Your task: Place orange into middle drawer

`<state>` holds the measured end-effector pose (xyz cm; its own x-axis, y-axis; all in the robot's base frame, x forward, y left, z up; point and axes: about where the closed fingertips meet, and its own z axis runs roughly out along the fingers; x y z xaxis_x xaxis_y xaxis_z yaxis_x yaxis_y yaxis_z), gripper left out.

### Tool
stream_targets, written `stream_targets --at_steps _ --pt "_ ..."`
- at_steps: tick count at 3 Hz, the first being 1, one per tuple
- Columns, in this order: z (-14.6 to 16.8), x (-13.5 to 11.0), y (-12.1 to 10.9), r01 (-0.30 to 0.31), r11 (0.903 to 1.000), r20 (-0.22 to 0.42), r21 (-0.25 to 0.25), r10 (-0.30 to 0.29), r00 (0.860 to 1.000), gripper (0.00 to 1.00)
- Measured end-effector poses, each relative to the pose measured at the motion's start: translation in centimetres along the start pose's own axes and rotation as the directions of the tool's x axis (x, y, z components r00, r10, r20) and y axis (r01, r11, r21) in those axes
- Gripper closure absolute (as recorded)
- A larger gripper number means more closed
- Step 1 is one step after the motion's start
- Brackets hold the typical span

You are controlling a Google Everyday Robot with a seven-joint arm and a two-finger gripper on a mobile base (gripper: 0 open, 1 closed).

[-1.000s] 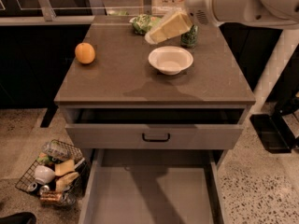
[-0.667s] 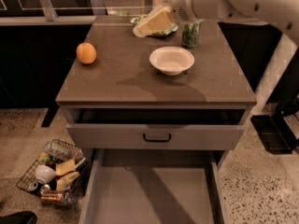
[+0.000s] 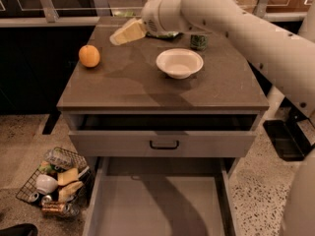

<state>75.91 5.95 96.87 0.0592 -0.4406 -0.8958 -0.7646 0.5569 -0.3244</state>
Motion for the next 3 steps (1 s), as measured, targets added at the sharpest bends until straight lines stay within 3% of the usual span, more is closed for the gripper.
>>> stream_targets --at_steps 1,2,3 --pt "3.9 1.9 1.8 -0.069 0.9973 0.011 -0.026 0.069 0.998 0.00" --pt "7.8 2.7 3.2 -0.134 0.9895 0.073 -0.054 0.138 0.988 0.00" --pt "11.3 2.6 5.2 -0.197 0.9752 0.137 -0.101 0.210 0.968 0.00"
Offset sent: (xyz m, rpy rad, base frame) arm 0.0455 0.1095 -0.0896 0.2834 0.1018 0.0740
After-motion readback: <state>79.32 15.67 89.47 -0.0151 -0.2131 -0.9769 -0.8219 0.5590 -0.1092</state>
